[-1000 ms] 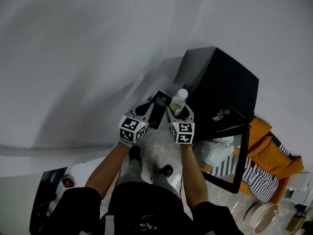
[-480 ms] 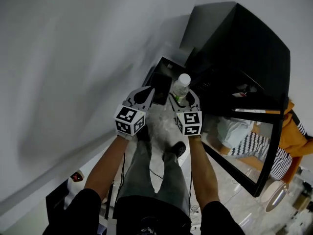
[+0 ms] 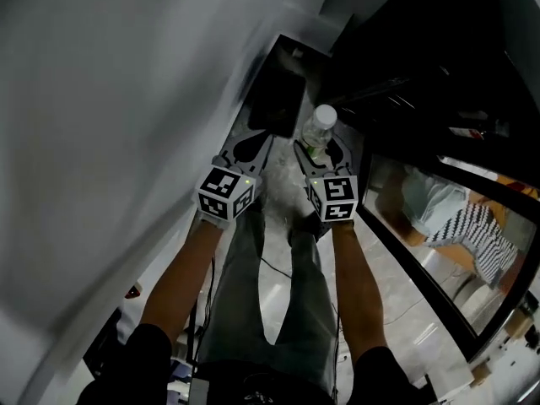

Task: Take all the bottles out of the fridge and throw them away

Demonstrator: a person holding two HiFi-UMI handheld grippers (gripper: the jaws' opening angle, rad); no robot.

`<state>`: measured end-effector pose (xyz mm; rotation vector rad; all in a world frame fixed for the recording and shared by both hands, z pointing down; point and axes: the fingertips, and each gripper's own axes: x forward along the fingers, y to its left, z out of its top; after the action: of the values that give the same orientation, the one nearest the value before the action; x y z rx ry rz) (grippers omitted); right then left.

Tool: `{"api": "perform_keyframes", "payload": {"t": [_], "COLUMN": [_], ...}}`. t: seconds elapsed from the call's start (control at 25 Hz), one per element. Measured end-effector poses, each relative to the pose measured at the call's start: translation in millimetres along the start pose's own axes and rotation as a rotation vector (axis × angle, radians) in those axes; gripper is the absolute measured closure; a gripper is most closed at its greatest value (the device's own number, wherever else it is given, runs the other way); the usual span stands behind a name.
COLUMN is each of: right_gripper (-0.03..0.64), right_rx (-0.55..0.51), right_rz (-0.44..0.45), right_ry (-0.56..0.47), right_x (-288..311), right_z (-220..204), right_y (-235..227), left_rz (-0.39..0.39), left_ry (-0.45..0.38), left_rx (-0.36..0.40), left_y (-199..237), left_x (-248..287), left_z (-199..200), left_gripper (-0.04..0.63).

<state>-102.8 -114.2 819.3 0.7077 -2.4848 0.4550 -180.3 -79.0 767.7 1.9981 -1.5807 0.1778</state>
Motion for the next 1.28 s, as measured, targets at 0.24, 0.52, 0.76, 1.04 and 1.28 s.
{"api": "perform_keyframes", "payload": {"t": [0.24, 0.52, 0.76, 1.04, 1.28], "right_gripper": [0.308, 0.307, 0.307, 0.307, 0.307], "right_rx": [0.039, 0.06, 0.098, 0.115, 0.116], "right_rz": [0.004, 0.02, 0.021, 0.014, 0.009], "right_ry": [0.036, 0.066, 0.088, 0.085, 0.073], "right_x": [31, 82, 128, 154, 158], "right_z": [-39, -57, -73, -82, -78], "right_y": [1, -4, -6, 1, 3], "left_rz": [0.005, 0.029, 0.039, 0.04, 0.046], "left_ry": [0.036, 0.06, 0.06, 0.072, 0.066], "left_rx": [-0.013, -0.017, -0.012, 0.0, -0.001], "left_y": [20, 52, 77, 95, 100], "left_x": [10, 23, 30, 28, 32], "left_z": [-34, -45, -47, -55, -56], "left_gripper": [0.589, 0.589, 0.589, 0.589, 0.589]}}
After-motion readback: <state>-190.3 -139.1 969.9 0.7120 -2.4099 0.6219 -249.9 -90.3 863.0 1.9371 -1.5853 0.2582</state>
